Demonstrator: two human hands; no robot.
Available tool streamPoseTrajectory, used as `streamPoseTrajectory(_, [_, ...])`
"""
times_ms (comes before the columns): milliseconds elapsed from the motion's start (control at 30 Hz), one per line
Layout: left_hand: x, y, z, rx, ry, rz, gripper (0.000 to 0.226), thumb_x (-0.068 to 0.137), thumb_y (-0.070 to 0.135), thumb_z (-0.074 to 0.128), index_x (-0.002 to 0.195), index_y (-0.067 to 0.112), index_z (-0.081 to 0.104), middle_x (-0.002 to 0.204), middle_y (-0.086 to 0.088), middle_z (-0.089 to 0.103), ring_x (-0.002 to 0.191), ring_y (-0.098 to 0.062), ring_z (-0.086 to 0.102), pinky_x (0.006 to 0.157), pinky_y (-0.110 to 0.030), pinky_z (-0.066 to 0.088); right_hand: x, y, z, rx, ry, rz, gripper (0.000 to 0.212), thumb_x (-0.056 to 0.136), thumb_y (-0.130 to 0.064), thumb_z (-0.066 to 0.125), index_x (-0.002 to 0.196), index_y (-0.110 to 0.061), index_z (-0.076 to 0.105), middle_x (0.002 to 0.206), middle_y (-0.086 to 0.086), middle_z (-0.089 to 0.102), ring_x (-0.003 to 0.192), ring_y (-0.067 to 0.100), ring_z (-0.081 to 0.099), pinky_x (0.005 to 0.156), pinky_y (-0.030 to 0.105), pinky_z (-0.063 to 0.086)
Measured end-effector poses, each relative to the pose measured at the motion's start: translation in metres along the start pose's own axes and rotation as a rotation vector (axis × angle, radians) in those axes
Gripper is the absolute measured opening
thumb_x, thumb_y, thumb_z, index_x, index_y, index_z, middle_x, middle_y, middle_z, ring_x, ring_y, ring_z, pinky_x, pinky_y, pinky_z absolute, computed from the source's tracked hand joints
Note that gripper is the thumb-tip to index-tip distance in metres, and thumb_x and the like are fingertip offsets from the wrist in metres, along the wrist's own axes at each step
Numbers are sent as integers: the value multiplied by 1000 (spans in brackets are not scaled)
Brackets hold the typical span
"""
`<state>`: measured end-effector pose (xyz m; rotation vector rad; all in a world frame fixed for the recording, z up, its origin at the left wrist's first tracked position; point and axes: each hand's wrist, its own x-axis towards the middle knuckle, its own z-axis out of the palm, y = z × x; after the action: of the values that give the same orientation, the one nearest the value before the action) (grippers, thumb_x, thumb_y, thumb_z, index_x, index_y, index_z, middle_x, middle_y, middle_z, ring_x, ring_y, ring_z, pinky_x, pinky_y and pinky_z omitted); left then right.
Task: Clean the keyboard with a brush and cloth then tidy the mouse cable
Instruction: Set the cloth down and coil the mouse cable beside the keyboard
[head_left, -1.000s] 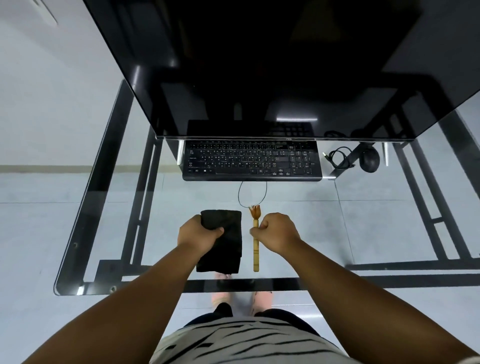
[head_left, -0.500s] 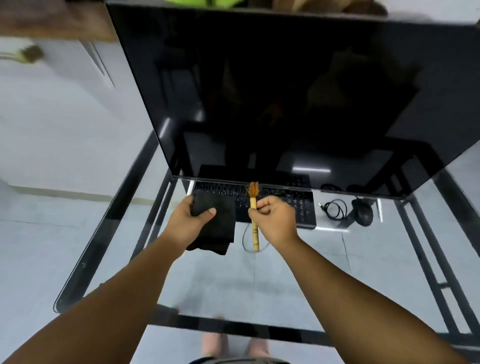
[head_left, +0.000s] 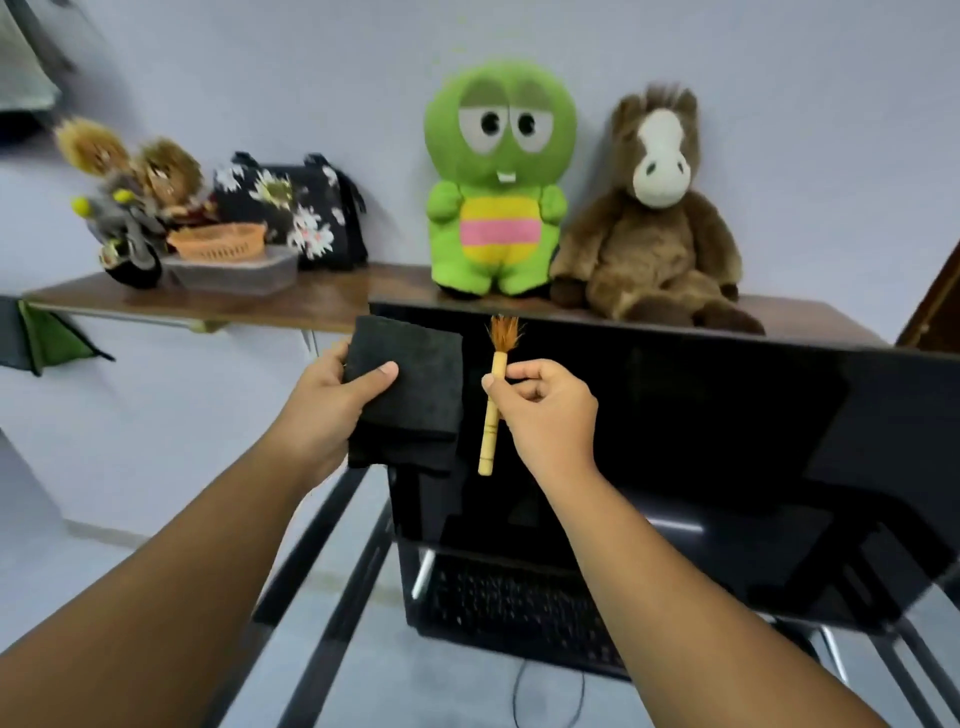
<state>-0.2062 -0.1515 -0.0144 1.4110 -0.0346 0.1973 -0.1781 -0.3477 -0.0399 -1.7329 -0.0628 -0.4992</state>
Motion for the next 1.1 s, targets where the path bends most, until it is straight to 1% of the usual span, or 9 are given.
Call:
streamPoseTrajectory(200, [80,71,-58,-42,37,90,30,96,9,56,125,13,56,116,-5,70,104,-22,69,80,-37,56,66,-68,62,25,93,-136,18,73,-33,81,79,-22,68,61,-5,69,63,7,67,69,28,55])
streamPoseTrajectory(333, [131,97,-84,-58,46,85,27,95,11,59,120,19,58,112,-6,72,97,-26,71,76,-50,58,116,-98,103,11,87,-172,26,65,-43,77,76,-23,65,63,-4,69,65,14,70,72,43,58])
streamPoseTrajectory(400, [159,104,-92,-55,26,62,27,94,10,61,119,18,59,110,-10,72,95,-29,71,76,-54,57,141,-108,121,-50,121,-178,23,68,-40,78,73,-23,64,64,-3,70,64,16,70,71,42,58])
streamPoseTrajectory(500, [191,101,-97,9,7,-4,27,92,8,63,117,15,60,105,-11,73,90,-28,72,71,-46,58,171,-108,140,-189,139,-129,24,70,-38,79,70,-22,63,66,-2,70,66,18,70,72,39,57])
streamPoseTrajectory(600, [219,92,-100,134,-51,-84,33,84,2,70,114,12,62,101,-14,73,90,-32,72,77,-50,58,194,-101,158,-342,101,-78,25,71,-34,80,66,-18,62,69,-2,68,73,20,67,72,32,55])
streamPoseTrajectory(800, [251,62,-106,291,-117,-251,44,75,-1,75,115,10,60,104,-17,71,97,-37,68,87,-57,53,209,-73,190,-726,-72,23,32,72,-37,80,86,-10,70,88,6,69,88,26,66,61,25,40])
streamPoseTrajectory(933, [270,50,-113,599,-134,-244,56,73,11,80,123,10,54,113,-11,66,104,-29,63,96,-45,51,217,-56,211,-914,-170,83,27,73,-34,78,87,-12,69,97,5,72,94,24,69,56,23,39])
streamPoseTrajectory(1000, [272,49,-113,843,-97,-210,58,79,16,78,129,10,49,121,-11,60,111,-27,57,96,-35,47,220,-50,218,-976,-188,104,26,74,-28,74,90,-9,71,103,7,73,96,23,70,61,23,44])
streamPoseTrajectory(1100, [276,44,-113,1073,-57,-164,68,78,26,80,134,8,44,125,-10,57,114,-26,55,93,-33,48,224,-42,225,-1033,-226,137,15,75,-25,74,80,-15,63,107,6,72,98,22,70,71,27,53])
